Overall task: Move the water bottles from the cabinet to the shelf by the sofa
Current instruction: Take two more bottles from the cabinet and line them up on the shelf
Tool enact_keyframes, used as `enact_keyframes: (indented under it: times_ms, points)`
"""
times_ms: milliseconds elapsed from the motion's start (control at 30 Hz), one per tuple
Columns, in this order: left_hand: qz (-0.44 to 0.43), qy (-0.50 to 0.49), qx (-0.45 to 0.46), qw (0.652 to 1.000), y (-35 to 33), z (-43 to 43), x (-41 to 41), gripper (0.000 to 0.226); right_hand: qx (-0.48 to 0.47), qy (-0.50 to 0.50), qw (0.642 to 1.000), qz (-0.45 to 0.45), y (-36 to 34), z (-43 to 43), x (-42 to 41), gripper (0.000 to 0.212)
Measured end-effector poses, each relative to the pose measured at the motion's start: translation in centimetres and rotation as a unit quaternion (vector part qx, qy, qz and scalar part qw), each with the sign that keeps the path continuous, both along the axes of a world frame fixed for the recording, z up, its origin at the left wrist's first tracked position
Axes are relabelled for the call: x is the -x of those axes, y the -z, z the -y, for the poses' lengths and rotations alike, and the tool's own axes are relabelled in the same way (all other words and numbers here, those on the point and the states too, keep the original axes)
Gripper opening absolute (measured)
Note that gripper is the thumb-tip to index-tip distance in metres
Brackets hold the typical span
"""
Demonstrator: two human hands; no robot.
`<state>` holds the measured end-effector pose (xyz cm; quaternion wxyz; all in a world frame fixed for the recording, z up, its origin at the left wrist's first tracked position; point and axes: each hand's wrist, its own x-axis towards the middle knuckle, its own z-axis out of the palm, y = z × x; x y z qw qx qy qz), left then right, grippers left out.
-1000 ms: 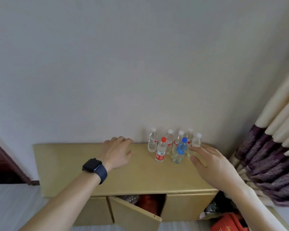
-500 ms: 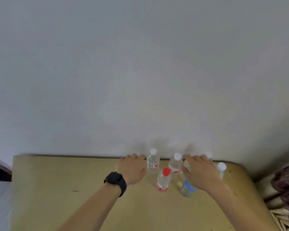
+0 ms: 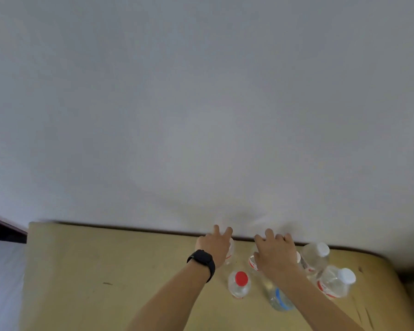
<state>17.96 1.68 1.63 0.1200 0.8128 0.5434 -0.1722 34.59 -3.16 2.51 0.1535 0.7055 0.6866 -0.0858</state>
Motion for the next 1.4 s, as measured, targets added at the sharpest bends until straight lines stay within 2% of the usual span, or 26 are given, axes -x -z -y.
enact_keyframes:
  times_ms: [200,333,500,633,800,967,1033,1233,1400]
  points:
    - [0.031,0.023,-0.024,0.999,1.1,0.5,2.0,0.039,-0.002,0.003,1.0,0.02,0.8,0.4,-0.1,0.038]
    - [0.07,-0.009,-0.025,0.997,1.8,0.8,5.0,0.04,-0.003,0.026,0.999,0.028,0.4,0.2,0.9,0.044]
    - [0.121,0.02,-0.07,0.99,-0.7,0.2,9.7,0.031,-0.066,0.106,0.992,0.01,-2.2,0.6,2.2,0.045]
    - [0.119,0.09,-0.127,0.98,-5.0,-0.9,12.7,0.034,-0.172,0.177,0.969,-0.008,-6.8,2.3,4.7,0.042]
    - [0.122,0.161,-0.18,0.963,-12.0,-2.1,14.9,0.041,-0.303,0.241,0.922,0.0,-13.9,5.2,7.3,0.04]
    - [0.198,0.215,-0.197,0.936,-19.2,-1.7,13.4,0.038,-0.391,0.32,0.863,-0.015,-21.7,10.5,8.9,0.035]
    - [0.23,0.244,-0.201,0.92,-22.1,-0.7,11.8,0.036,-0.414,0.356,0.837,-0.009,-24.3,13.0,9.0,0.039]
    - [0.306,0.361,-0.222,0.853,-29.1,5.4,5.2,0.041,-0.439,0.463,0.768,0.046,-29.0,23.3,8.3,0.05]
    - [0.347,0.477,-0.177,0.788,-31.2,16.3,-1.4,0.039,-0.469,0.545,0.688,0.099,-29.7,37.7,9.3,0.049]
